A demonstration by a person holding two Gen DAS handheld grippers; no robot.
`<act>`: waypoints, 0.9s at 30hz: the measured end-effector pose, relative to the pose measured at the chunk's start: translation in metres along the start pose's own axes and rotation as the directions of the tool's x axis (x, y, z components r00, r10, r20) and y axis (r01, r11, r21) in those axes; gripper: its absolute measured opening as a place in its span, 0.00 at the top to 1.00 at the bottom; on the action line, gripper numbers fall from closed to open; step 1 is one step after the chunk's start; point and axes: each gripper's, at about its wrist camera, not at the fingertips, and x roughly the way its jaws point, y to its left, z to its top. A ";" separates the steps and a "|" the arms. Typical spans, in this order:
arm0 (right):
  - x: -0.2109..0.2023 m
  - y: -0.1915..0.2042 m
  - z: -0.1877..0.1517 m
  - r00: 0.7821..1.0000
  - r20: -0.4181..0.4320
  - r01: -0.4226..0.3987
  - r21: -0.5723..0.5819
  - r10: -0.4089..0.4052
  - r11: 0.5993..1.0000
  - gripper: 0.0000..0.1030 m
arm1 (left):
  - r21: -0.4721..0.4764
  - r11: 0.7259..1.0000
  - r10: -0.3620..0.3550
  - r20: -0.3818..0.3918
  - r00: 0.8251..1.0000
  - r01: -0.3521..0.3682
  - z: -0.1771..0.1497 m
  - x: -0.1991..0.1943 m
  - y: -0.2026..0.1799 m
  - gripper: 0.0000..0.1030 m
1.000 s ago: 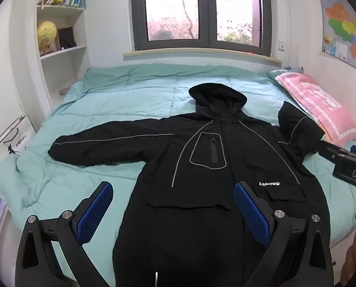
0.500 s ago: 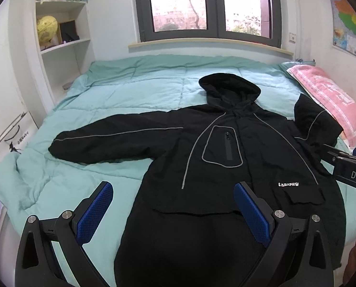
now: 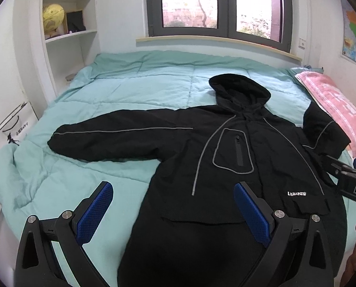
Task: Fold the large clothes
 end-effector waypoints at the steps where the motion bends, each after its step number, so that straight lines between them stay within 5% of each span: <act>1: 0.002 0.003 0.001 1.000 -0.002 0.000 -0.003 0.000 1.000 0.01 | -0.003 1.000 -0.005 -0.005 1.000 0.005 0.001 0.002 0.000 0.02; 12: 0.022 0.034 0.011 1.000 -0.017 -0.010 -0.042 0.009 0.999 0.01 | -0.039 0.994 -0.098 0.083 0.992 0.102 0.006 0.021 0.016 0.02; 16: 0.039 0.045 0.021 0.998 0.031 -0.059 -0.043 0.061 0.997 0.01 | -0.095 0.988 -0.118 0.017 0.993 0.119 0.004 0.045 0.038 0.02; 21: 0.110 0.065 0.018 0.989 0.141 -0.034 -0.096 0.048 0.995 0.01 | -0.204 0.979 -0.015 0.039 0.999 0.022 0.017 0.070 0.110 0.02; 27: 0.199 0.078 -0.022 0.997 0.016 -0.068 -0.116 0.070 0.991 0.01 | -0.368 0.923 0.137 0.043 0.990 -0.111 0.054 0.113 0.244 0.02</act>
